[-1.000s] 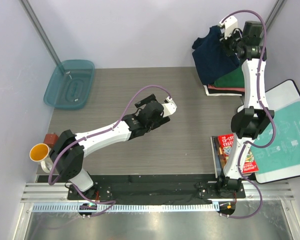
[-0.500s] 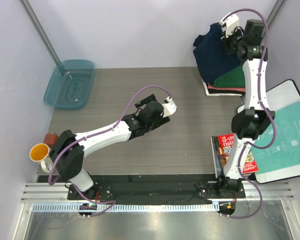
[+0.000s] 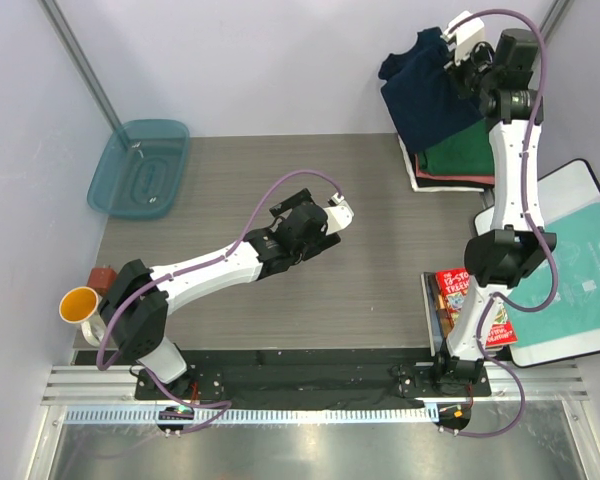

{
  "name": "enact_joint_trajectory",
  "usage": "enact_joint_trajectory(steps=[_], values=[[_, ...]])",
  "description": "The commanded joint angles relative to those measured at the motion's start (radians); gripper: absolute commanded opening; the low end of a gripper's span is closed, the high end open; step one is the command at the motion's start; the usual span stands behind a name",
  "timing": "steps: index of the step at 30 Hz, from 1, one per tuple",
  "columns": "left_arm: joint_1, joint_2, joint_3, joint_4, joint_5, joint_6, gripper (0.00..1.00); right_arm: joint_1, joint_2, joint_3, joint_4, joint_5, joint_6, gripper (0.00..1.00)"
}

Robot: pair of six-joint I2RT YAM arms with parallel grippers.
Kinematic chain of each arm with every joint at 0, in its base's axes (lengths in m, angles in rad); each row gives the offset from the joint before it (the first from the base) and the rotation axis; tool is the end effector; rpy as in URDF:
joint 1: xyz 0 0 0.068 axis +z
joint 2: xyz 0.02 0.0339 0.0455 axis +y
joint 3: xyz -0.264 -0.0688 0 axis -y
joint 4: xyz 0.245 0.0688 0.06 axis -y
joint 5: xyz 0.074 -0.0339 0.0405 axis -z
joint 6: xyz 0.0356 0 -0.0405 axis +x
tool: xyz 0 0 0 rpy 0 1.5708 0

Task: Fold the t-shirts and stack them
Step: Neatly place the folded tshirt to the corner

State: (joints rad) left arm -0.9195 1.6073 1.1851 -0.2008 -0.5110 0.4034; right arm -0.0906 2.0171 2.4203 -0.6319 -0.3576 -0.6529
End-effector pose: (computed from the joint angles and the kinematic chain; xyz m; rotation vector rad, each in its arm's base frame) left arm 0.2339 -0.2782 0.2704 1.0661 1.8268 0.2551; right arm 0.4396 -0.0274 0.4786 -0.7358 1.6315 -0.2126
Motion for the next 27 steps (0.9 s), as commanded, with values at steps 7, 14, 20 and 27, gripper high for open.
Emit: enact_joint_trajectory(steps=[7,14,20,27], values=[[0.004,-0.038,0.002,0.006,0.014,-0.009,1.00,-0.038,-0.139,-0.159,0.109,0.029,-0.048,0.01],[0.004,-0.047,-0.005,0.006,0.012,-0.011,1.00,-0.113,-0.066,-0.194,0.132,0.097,-0.088,0.01],[0.004,-0.056,-0.022,0.006,0.012,-0.015,1.00,-0.176,0.006,-0.268,0.164,0.106,-0.143,0.01],[0.004,-0.058,-0.022,0.004,0.009,-0.014,1.00,-0.181,0.064,-0.343,0.216,0.181,-0.191,0.01]])
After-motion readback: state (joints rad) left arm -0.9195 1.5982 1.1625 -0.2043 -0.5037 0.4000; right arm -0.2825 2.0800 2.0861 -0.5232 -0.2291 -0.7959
